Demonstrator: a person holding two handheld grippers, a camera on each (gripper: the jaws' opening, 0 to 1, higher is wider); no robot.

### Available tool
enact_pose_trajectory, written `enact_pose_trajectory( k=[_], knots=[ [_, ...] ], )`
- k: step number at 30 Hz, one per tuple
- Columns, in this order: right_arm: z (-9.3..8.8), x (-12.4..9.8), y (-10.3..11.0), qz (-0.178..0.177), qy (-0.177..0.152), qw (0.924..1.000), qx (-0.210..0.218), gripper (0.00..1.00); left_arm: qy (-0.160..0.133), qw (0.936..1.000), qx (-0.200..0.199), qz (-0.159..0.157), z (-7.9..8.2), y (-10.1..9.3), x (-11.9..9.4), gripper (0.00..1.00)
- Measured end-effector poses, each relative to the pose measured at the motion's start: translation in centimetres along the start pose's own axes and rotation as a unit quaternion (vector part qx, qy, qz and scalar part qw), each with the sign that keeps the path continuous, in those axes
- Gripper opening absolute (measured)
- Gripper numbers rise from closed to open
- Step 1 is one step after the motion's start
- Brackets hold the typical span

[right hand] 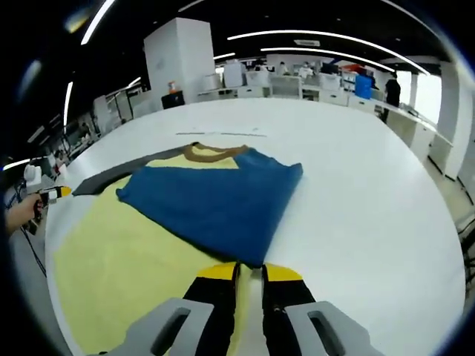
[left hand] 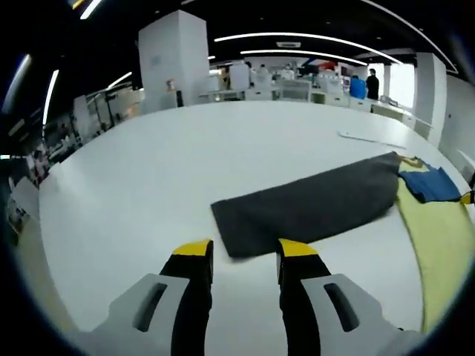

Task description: Fold the garment on the visible template until the final outline fits inside the template.

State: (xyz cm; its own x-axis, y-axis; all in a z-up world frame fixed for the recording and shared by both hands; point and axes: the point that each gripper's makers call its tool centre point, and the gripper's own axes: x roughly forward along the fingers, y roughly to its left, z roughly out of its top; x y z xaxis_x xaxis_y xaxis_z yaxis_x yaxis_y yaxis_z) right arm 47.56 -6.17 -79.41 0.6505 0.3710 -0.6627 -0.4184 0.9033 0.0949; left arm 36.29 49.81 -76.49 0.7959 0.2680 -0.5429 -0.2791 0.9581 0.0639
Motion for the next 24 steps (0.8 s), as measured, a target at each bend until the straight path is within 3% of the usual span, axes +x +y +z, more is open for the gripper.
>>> enact_pose_trajectory(
  k=[8, 11, 14, 16, 17, 24],
  knots=[
    [-0.1, 0.3, 0.0, -0.007, -0.001, 0.9999, -0.008, 0.07, -0.006, 0.9997, -0.024, 0.000, -0.4, 0.2, 0.6, 0.26],
    [-0.1, 0.3, 0.0, -0.010, -0.001, 0.9999, -0.010, 0.06, -0.002, 0.9997, -0.025, 0.000, -0.7, 0.4, 1.0, 0.24],
    [-0.1, 0.3, 0.0, -0.014, -0.001, 0.9999, -0.007, 0.06, 0.003, 0.9984, -0.057, -0.009, -1.0, 0.2, 1.5, 0.21],
    [-0.1, 0.3, 0.0, -0.015, -0.001, 0.9999, -0.007, 0.06, 0.017, 0.9986, -0.050, -0.004, -1.5, 0.3, 1.6, 0.16],
    [-0.1, 0.3, 0.0, -0.016, -0.001, 0.9998, -0.007, 0.06, 0.000, 0.9983, -0.057, -0.003, -1.1, 0.3, 1.7, 0.16],
    [-0.2, 0.4, 0.2, -0.014, 0.001, 0.9999, -0.004, 0.01, 0.004, 0.9960, -0.089, 0.002, -1.2, 1.0, 2.0, 0.09]
  ],
)
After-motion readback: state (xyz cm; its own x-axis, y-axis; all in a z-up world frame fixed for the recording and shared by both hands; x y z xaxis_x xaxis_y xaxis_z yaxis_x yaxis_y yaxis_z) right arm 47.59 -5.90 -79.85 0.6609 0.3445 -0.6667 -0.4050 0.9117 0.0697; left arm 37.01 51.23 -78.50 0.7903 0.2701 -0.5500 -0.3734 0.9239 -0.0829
